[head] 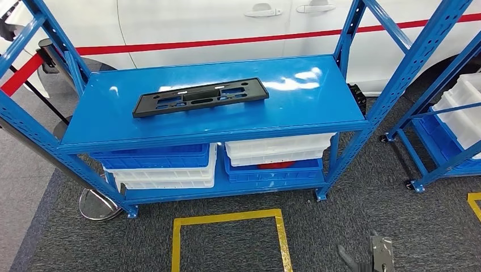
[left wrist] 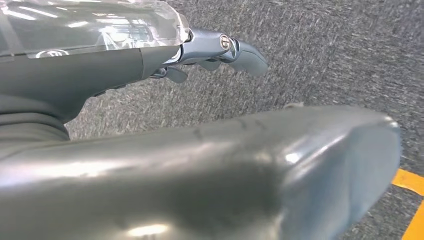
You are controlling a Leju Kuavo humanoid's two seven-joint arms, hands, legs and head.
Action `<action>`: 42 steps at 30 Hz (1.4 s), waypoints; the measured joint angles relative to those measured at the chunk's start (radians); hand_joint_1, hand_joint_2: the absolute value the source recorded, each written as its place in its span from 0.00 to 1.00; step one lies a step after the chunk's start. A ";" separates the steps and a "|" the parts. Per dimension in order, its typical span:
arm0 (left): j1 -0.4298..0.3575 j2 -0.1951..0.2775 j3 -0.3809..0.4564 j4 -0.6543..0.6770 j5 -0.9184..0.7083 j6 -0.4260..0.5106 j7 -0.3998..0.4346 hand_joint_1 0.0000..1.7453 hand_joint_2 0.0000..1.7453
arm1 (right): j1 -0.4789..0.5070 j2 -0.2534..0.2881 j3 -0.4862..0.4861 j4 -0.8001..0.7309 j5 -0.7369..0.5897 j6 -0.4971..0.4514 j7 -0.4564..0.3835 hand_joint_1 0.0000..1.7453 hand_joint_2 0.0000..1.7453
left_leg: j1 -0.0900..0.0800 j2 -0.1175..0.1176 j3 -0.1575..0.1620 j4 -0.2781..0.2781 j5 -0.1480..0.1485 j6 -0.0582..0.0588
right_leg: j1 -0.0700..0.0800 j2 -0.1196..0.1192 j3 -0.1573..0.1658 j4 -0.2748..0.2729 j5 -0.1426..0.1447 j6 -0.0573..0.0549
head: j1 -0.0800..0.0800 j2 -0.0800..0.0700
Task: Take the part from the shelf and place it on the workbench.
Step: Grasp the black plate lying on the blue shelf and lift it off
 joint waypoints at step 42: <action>-0.044 -0.043 0.208 0.040 -0.204 -0.099 -0.117 0.00 0.00 | -0.015 -0.136 0.877 -0.684 0.569 -0.282 0.156 0.00 1.00 | 0.014 -0.004 -0.157 0.287 -0.120 -0.014 | 0.002 -0.001 -0.019 -0.005 0.013 -0.018 | -0.001 0.000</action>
